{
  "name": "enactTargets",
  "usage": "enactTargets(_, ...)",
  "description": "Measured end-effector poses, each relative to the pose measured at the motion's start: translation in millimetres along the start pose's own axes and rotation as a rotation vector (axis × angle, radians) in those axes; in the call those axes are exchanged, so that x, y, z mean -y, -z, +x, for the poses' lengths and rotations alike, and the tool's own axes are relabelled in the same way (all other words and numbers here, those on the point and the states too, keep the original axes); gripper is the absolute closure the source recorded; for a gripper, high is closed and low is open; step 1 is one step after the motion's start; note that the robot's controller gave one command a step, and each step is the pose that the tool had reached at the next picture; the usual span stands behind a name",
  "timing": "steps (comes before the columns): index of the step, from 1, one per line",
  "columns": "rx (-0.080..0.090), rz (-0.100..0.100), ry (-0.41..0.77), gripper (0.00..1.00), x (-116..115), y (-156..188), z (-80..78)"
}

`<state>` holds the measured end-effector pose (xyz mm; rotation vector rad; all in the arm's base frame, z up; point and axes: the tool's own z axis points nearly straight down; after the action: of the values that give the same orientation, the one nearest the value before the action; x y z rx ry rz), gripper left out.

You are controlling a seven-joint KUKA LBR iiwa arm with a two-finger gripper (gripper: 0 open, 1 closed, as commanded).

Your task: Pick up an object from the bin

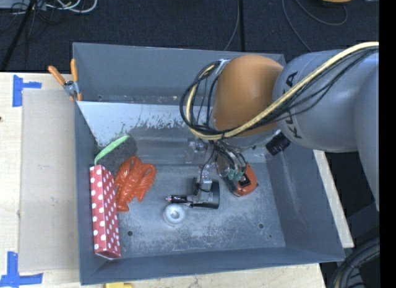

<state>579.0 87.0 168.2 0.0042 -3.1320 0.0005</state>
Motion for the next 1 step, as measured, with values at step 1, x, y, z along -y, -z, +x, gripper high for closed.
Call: enactTargets(1, 0.008, -0.001, -0.002, 0.0, 0.5, 4.6, -1.7)
